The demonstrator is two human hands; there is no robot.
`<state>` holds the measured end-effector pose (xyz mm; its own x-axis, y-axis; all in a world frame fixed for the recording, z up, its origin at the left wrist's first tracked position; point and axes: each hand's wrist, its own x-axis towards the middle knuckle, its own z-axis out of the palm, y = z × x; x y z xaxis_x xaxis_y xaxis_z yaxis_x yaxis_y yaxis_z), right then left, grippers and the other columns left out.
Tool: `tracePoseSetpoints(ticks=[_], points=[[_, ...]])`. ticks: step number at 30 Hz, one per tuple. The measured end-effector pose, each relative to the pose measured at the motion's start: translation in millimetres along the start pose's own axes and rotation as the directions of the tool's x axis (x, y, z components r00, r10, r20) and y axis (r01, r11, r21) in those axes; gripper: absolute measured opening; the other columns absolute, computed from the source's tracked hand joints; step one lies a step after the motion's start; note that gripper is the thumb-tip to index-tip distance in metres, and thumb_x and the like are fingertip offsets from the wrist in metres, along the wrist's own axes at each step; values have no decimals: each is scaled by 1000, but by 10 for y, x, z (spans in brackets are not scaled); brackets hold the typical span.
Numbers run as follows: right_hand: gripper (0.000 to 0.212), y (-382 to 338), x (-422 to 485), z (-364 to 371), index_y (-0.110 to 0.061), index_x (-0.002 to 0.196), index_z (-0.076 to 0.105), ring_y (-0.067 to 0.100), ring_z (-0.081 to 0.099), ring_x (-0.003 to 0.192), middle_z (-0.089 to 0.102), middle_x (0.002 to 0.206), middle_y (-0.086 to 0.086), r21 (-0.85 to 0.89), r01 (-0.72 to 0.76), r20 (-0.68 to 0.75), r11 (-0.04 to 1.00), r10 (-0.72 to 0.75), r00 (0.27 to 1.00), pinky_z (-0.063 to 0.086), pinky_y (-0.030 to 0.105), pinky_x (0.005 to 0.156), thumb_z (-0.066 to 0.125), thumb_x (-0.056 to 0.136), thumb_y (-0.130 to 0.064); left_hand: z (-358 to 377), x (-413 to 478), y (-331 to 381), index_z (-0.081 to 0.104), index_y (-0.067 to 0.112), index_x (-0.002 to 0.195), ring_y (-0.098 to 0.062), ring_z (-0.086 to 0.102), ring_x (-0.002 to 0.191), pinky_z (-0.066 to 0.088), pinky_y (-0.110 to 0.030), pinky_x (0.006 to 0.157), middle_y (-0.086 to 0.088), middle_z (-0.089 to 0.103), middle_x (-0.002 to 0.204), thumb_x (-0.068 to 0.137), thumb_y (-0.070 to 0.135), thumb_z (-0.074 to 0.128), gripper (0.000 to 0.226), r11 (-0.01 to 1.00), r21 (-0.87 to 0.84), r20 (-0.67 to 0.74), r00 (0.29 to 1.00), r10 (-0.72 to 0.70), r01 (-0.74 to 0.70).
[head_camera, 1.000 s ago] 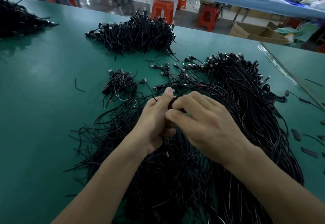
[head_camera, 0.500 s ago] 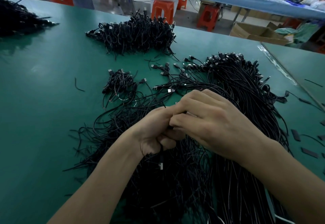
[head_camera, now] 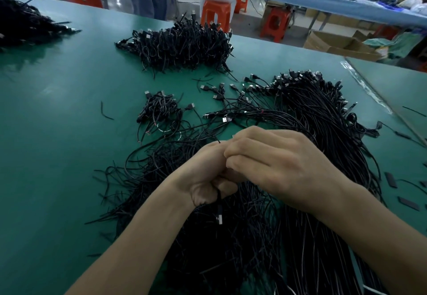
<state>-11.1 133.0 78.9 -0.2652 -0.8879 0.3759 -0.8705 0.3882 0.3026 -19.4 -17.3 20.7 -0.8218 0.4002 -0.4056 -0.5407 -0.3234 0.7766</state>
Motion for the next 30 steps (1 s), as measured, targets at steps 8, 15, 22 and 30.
tracePoseSetpoints(ticks=[8, 15, 22, 30], points=[[15, 4, -27, 5, -6, 91, 72, 24, 62, 82, 69, 96, 6, 98, -121, -4, 988, 122, 993, 46, 38, 41, 61, 90, 4, 61, -39, 7, 51, 21, 58, -1, 26, 36, 10, -14, 39, 7, 34, 48, 105, 34, 39, 50, 994, -65, 90, 992, -83, 89], [8, 32, -120, 86, -5, 93, 74, 23, 66, 84, 68, 102, 6, 329, -274, 16, 904, 285, 958, 56, 43, 64, 68, 92, -10, 29, -64, 48, 41, 22, 59, -6, 19, 42, 14, -11, 34, 6, 22, 57, 53, 92, 60, 73, 989, -131, 274, 961, -24, 62], [10, 75, -144, -13, -12, 95, 76, 20, 70, 94, 65, 127, 4, 434, -274, 121, 858, 246, 962, 57, 42, 74, 67, 90, -14, 3, -117, 22, 67, 15, 89, 2, 37, 43, 25, -12, 36, 10, 46, 57, 49, 22, 93, 48, 954, 264, 455, 890, 10, -146], [12, 22, -151, -54, -10, 88, 75, 28, 71, 83, 74, 105, 3, 265, -198, 151, 944, 162, 975, 57, 42, 61, 66, 81, -5, 57, -92, -16, 67, 21, 68, -2, 51, 50, 32, -15, 38, 6, 61, 63, 69, -5, 80, 29, 911, 384, 333, 943, 17, -152]])
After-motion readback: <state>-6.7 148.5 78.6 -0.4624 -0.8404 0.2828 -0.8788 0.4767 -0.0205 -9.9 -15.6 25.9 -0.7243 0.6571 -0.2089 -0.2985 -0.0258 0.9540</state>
